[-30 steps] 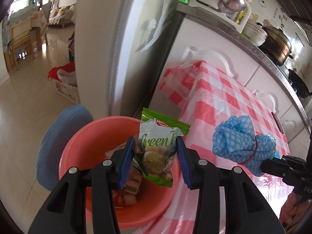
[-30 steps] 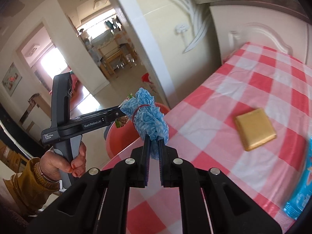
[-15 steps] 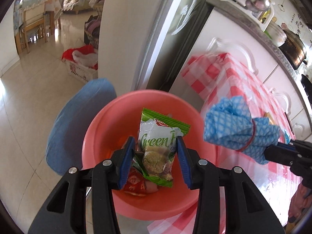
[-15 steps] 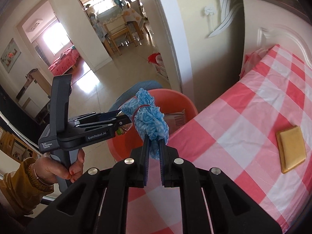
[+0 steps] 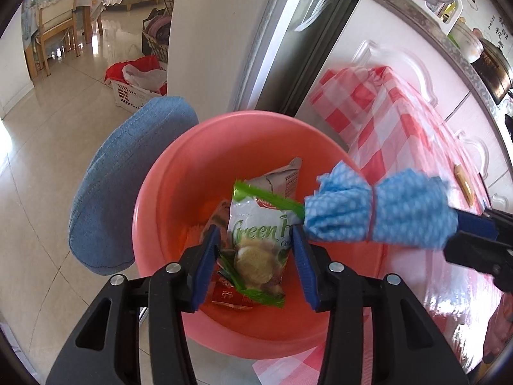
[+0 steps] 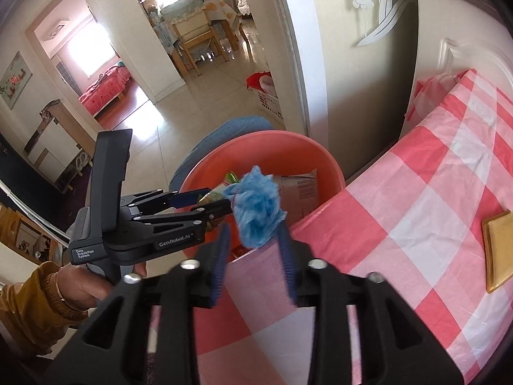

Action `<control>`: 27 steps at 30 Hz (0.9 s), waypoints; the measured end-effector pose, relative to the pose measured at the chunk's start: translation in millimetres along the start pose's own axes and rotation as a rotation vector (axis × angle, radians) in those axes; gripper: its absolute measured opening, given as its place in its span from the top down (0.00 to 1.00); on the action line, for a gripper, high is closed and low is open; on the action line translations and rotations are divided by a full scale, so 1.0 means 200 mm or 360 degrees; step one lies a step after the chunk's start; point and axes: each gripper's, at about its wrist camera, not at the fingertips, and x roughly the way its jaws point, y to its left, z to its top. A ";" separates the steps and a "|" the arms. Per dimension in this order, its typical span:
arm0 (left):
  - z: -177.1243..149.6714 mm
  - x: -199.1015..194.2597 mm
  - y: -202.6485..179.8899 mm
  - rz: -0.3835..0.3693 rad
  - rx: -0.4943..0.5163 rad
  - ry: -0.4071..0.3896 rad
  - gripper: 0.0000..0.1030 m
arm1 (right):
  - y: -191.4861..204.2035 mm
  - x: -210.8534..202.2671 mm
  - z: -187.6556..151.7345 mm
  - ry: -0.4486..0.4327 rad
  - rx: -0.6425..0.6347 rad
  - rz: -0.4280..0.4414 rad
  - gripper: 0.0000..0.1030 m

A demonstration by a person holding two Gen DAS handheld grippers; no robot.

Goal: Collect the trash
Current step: 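Open both tools over the orange bucket, dropping the packet and cloth, then move both open tools back over the yellow sponge and wipes packet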

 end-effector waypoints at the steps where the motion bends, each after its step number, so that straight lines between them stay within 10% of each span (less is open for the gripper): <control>1: 0.00 0.01 0.00 -0.0002 -0.0004 0.0011 0.44 | 0.00 0.00 0.00 -0.0011 0.0003 -0.0002 0.55; 7: 0.01 -0.02 0.03 -0.0011 -0.0036 0.0009 0.20 | -0.05 -0.06 -0.03 -0.0073 0.0115 0.0043 0.38; 17: 0.04 -0.09 0.03 -0.0162 -0.0200 -0.0068 0.13 | -0.16 -0.28 -0.15 -0.0309 0.0290 0.0072 0.25; 27: 0.08 -0.25 -0.23 -0.0251 0.0003 -0.0231 0.10 | -0.22 -0.54 -0.28 -0.0603 0.0401 -0.0016 0.09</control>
